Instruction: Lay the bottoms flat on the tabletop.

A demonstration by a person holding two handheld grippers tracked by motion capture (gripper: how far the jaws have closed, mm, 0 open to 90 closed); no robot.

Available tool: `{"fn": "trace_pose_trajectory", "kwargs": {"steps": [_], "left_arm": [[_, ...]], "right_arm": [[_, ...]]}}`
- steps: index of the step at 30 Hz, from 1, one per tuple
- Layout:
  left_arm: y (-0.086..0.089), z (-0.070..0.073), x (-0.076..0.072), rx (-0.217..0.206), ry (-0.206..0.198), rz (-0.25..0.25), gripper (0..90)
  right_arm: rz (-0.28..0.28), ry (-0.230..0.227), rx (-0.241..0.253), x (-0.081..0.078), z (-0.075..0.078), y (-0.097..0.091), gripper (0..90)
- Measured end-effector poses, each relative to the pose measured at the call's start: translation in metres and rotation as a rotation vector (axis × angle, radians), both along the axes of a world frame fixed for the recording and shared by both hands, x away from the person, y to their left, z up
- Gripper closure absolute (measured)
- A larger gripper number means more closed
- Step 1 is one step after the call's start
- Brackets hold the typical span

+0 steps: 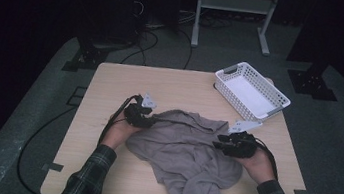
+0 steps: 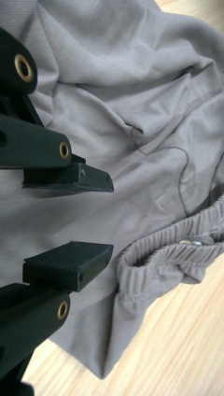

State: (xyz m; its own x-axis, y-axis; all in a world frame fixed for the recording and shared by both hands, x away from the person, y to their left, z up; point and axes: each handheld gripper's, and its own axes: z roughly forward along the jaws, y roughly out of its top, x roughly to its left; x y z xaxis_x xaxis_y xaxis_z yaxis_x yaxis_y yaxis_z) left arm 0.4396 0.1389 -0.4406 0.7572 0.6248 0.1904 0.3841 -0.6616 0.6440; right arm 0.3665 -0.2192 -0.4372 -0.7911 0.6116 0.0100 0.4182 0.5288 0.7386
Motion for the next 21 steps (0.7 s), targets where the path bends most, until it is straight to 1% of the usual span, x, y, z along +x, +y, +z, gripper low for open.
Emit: {"fn": "trace_pose_trajectory", "kwargs": {"steps": [1, 2, 3, 4, 7, 8, 11, 13, 15, 17, 18, 19, 21], "left_arm": [[-0.001, -0.003, 0.003, 0.006, 0.01, -0.002, 54.9], [-0.002, -0.005, 0.005, 0.003, 0.021, -0.008, 57.5], [-0.002, -0.007, 0.006, -0.004, 0.023, -0.011, 62.0], [-0.004, -0.009, 0.007, -0.007, 0.019, -0.008, 63.9], [-0.005, -0.011, 0.012, -0.013, 0.025, -0.011, 78.5], [-0.004, -0.01, 0.013, -0.018, 0.029, -0.009, 81.3], [-0.002, -0.004, 0.02, -0.082, 0.038, 0.009, 82.6], [0.0, 0.003, 0.027, -0.101, 0.032, 0.032, 82.6], [0.001, 0.009, 0.037, -0.122, 0.037, 0.062, 82.5], [0.002, 0.013, 0.048, -0.108, 0.043, 0.09, 82.5], [0.002, 0.014, 0.054, -0.109, 0.053, 0.104, 82.5], [0.003, 0.015, 0.059, -0.106, 0.051, 0.12, 82.5], [0.004, 0.015, 0.069, -0.114, 0.06, 0.149, 82.5]], "right_arm": [[0.004, -0.001, -0.003, 0.0, -0.001, -0.001, 61.6], [-0.001, 0.008, -0.005, -0.001, -0.002, -0.001, 61.0], [0.003, 0.01, -0.012, -0.001, -0.004, -0.002, 61.0], [0.004, 0.014, -0.014, -0.002, -0.006, -0.001, 60.9], [0.017, 0.028, -0.036, -0.004, -0.013, 0.001, 61.0], [0.019, 0.031, -0.041, -0.004, -0.014, 0.001, 60.9], [0.028, 0.036, -0.054, -0.005, -0.018, 0.003, 60.9], [0.03, 0.043, -0.059, -0.005, -0.019, 0.004, 60.9], [0.032, 0.045, -0.07, -0.005, -0.021, 0.004, 61.0], [0.038, 0.049, -0.086, -0.006, -0.023, 0.005, 60.9], [0.04, 0.052, -0.091, -0.006, -0.025, 0.005, 60.9], [0.041, 0.056, -0.099, -0.006, -0.026, 0.006, 61.0], [0.047, 0.058, -0.115, -0.006, -0.028, 0.006, 61.0]]}}
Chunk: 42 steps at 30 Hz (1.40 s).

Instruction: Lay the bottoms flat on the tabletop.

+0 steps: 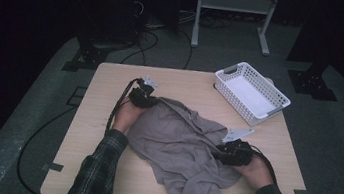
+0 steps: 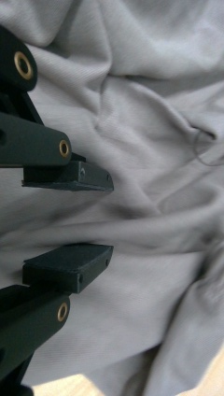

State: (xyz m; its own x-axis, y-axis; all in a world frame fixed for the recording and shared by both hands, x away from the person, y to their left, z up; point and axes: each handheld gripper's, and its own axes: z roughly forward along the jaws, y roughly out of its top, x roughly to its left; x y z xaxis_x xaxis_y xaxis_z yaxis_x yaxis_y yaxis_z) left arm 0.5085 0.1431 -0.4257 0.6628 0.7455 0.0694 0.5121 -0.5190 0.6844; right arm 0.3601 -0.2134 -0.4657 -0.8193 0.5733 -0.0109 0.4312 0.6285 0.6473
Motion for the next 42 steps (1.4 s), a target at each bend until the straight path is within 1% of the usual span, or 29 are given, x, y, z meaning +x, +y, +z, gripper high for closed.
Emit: {"fn": "trace_pose_trajectory", "kwargs": {"steps": [1, 3, 4, 6, 7, 8, 9, 11, 12, 13, 14, 15, 18, 19, 21, 22, 24, 25, 26, 27, 28, 30, 32, 34, 35, 36, 38, 40, 42], "left_arm": [[0.001, -0.001, 0.004, -0.001, 0.0, 0.011, 82.5], [0.003, -0.004, 0.012, 0.009, 0.009, 0.048, 82.1], [0.004, -0.007, 0.015, 0.033, 0.019, 0.07, 80.4], [0.007, -0.015, 0.02, 0.048, 0.042, 0.107, 74.9], [0.008, -0.018, 0.02, 0.054, 0.048, 0.123, 69.8], [0.009, -0.02, 0.02, 0.068, 0.038, 0.141, 64.3], [0.011, -0.02, 0.018, 0.061, 0.025, 0.156, 59.5], [0.016, -0.018, 0.014, 0.012, 0.005, 0.173, 51.4], [0.018, -0.017, 0.011, -0.017, -0.005, 0.169, 50.8], [0.021, -0.015, 0.007, -0.031, -0.015, 0.16, 51.0], [0.022, -0.014, 0.004, -0.032, -0.017, 0.153, 51.9], [0.023, -0.012, -0.002, -0.035, -0.015, 0.13, 54.2], [0.023, -0.011, -0.015, -0.028, -0.005, 0.077, 65.5], [0.022, -0.011, -0.02, -0.027, 0.001, 0.056, 69.5], [0.02, -0.012, -0.032, -0.014, 0.006, 0.02, 79.2], [0.019, -0.013, -0.037, -0.001, 0.016, 0.001, 82.2], [0.018, -0.016, -0.048, 0.0, 0.03, -0.025, 87.8], [0.017, -0.018, -0.053, -0.004, 0.036, -0.034, 88.4], [0.017, -0.019, -0.056, -0.006, 0.041, -0.042, 88.8], [0.017, -0.021, -0.06, -0.018, 0.045, -0.044, 88.9], [0.017, -0.022, -0.063, -0.006, 0.047, -0.052, 88.8], [0.017, -0.027, -0.068, -0.003, 0.043, -0.055, 88.6], [0.019, -0.032, -0.07, -0.01, 0.05, -0.052, 88.0], [0.021, -0.038, -0.071, -0.016, 0.065, -0.053, 87.4], [0.022, -0.04, -0.071, -0.032, 0.058, -0.054, 87.2], [0.022, -0.039, -0.07, -0.031, 0.062, -0.058, 87.2], [0.021, -0.039, -0.071, -0.017, 0.054, -0.064, 86.9], [0.021, -0.041, -0.074, -0.02, 0.035, -0.064, 86.9], [0.022, -0.041, -0.074, -0.036, 0.038, -0.056, 86.9]], "right_arm": [[0.002, 0.004, -0.006, 0.0, -0.001, 0.0, 61.0], [0.0, 0.008, 0.001, 0.0, -0.002, -0.001, 60.9], [-0.001, 0.009, 0.003, 0.0, -0.002, -0.002, 61.0], [-0.003, 0.01, 0.005, 0.001, -0.002, -0.002, 61.0], [-0.003, 0.009, 0.005, 0.001, -0.002, -0.002, 60.9], [-0.003, 0.009, 0.003, 0.001, -0.002, -0.002, 61.0], [-0.002, 0.007, 0.002, 0.0, -0.002, -0.002, 60.9], [0.0, 0.005, 0.002, 0.0, -0.002, -0.002, 61.0], [0.001, 0.002, 0.0, 0.0, -0.002, -0.002, 61.0], [0.001, 0.0, 0.0, 0.0, -0.002, -0.002, 61.0], [0.0, -0.001, 0.003, 0.0, -0.001, -0.002, 61.0], [0.0, -0.001, 0.005, 0.0, -0.001, -0.002, 61.0], [0.001, -0.011, 0.015, 0.0, 0.003, -0.001, 63.5], [-0.002, -0.012, 0.022, 0.0, 0.004, 0.0, 65.5], [-0.004, -0.023, 0.039, 0.001, 0.008, 0.0, 73.4], [-0.007, -0.029, 0.046, 0.001, 0.01, 0.001, 78.4], [-0.008, -0.045, 0.056, 0.003, 0.015, 0.004, 86.0], [-0.011, -0.048, 0.059, 0.004, 0.017, 0.006, 88.5], [-0.01, -0.055, 0.06, 0.005, 0.019, 0.008, 89.1], [-0.01, -0.054, 0.064, 0.007, 0.02, 0.01, 89.1], [-0.009, -0.053, 0.071, 0.009, 0.021, 0.012, 89.2], [-0.01, -0.06, 0.083, 0.013, 0.024, 0.016, 89.2], [-0.013, -0.072, 0.097, 0.019, 0.027, 0.021, 89.2], [-0.018, -0.07, 0.113, 0.025, 0.029, 0.025, 89.2], [-0.018, -0.067, 0.118, 0.028, 0.03, 0.028, 89.2], [-0.017, -0.068, 0.116, 0.031, 0.03, 0.03, 89.2], [-0.011, -0.066, 0.115, 0.036, 0.03, 0.037, 89.2], [-0.005, -0.063, 0.108, 0.04, 0.029, 0.044, 89.2], [-0.002, -0.057, 0.1, 0.043, 0.025, 0.049, 89.2]]}}
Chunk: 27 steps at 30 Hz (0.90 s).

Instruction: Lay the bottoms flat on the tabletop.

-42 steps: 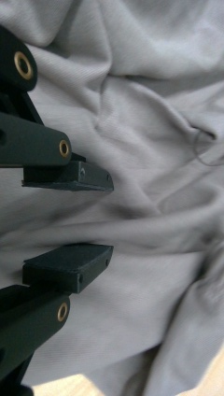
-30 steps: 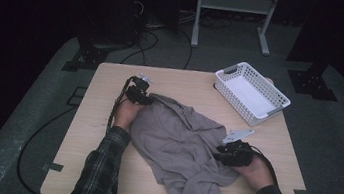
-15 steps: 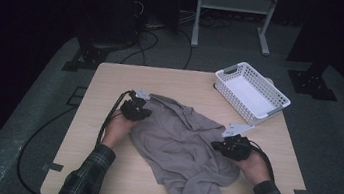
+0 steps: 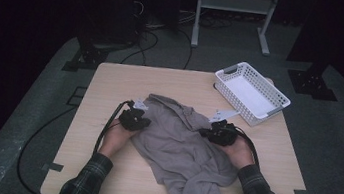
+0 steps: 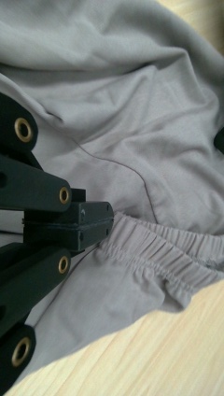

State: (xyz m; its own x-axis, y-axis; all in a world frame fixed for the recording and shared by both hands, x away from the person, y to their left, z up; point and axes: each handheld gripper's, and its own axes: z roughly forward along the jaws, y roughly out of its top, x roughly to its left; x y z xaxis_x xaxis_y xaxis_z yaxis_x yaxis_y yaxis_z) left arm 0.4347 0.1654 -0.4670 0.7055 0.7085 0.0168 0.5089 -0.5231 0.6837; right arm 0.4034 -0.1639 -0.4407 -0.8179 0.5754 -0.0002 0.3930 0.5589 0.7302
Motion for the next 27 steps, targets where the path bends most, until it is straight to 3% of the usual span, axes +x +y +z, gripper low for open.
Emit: {"fn": "trace_pose_trajectory", "kwargs": {"steps": [16, 22, 27], "left_arm": [[0.003, -0.001, 0.001, -0.021, 0.002, 0.002, 88.1], [0.002, -0.001, 0.0, -0.015, -0.003, -0.003, 88.1], [0.002, -0.001, 0.0, -0.013, -0.002, -0.002, 88.1]], "right_arm": [[-0.02, 0.076, -0.101, 0.022, -0.024, 0.02, 89.2], [-0.032, 0.076, -0.106, 0.025, -0.024, 0.015, 89.1], [-0.075, 0.065, -0.072, 0.038, -0.021, 0.01, 89.1]]}}
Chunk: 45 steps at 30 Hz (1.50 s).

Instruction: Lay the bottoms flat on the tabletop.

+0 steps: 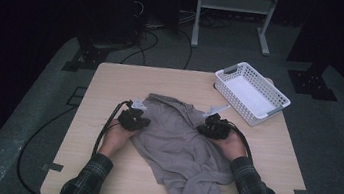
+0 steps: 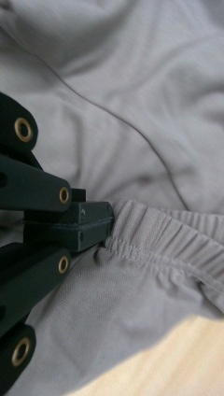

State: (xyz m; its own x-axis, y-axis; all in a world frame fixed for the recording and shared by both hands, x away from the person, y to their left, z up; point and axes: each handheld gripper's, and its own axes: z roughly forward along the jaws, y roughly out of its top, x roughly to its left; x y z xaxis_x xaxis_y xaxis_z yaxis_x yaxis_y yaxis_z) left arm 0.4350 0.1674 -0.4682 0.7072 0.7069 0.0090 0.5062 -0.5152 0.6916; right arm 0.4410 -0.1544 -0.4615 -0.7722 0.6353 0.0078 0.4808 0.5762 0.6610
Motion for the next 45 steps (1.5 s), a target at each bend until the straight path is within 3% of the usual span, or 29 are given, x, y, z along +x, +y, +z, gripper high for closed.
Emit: {"fn": "trace_pose_trajectory", "kwargs": {"steps": [7, 14, 19, 21, 28, 32, 36, 41, 45], "left_arm": [[0.0, 0.0, 0.0, 0.008, 0.0, -0.004, 88.0], [0.0, 0.0, 0.0, 0.008, -0.001, -0.007, 88.0], [0.0, 0.001, 0.001, 0.008, 0.001, -0.01, 88.0], [0.0, 0.001, 0.001, 0.008, 0.003, -0.01, 88.0], [-0.001, 0.001, 0.001, 0.002, 0.005, -0.002, 88.0], [0.0, 0.0, 0.001, -0.004, 0.006, -0.003, 87.9], [-0.001, 0.001, 0.001, -0.001, 0.006, -0.001, 87.9], [0.0, 0.001, 0.001, 0.0, 0.006, -0.007, 87.9], [0.001, 0.001, 0.001, 0.0, 0.008, -0.01, 87.9]], "right_arm": [[-0.092, -0.058, 0.029, 0.031, 0.015, 0.0, 89.1], [-0.178, -0.082, 0.017, 0.06, 0.017, -0.007, 89.1], [-0.187, -0.11, 0.05, 0.055, 0.026, -0.014, 89.0], [-0.175, -0.122, 0.078, 0.048, 0.029, -0.015, 89.0], [-0.105, -0.163, 0.09, 0.026, 0.037, -0.006, 89.0], [-0.043, -0.142, 0.093, 0.018, 0.032, 0.005, 88.6], [-0.022, -0.102, 0.044, 0.025, 0.018, 0.019, 88.7], [-0.099, -0.062, 0.009, 0.051, 0.003, 0.022, 88.7], [-0.181, -0.08, -0.02, 0.071, 0.002, 0.017, 88.8]]}}
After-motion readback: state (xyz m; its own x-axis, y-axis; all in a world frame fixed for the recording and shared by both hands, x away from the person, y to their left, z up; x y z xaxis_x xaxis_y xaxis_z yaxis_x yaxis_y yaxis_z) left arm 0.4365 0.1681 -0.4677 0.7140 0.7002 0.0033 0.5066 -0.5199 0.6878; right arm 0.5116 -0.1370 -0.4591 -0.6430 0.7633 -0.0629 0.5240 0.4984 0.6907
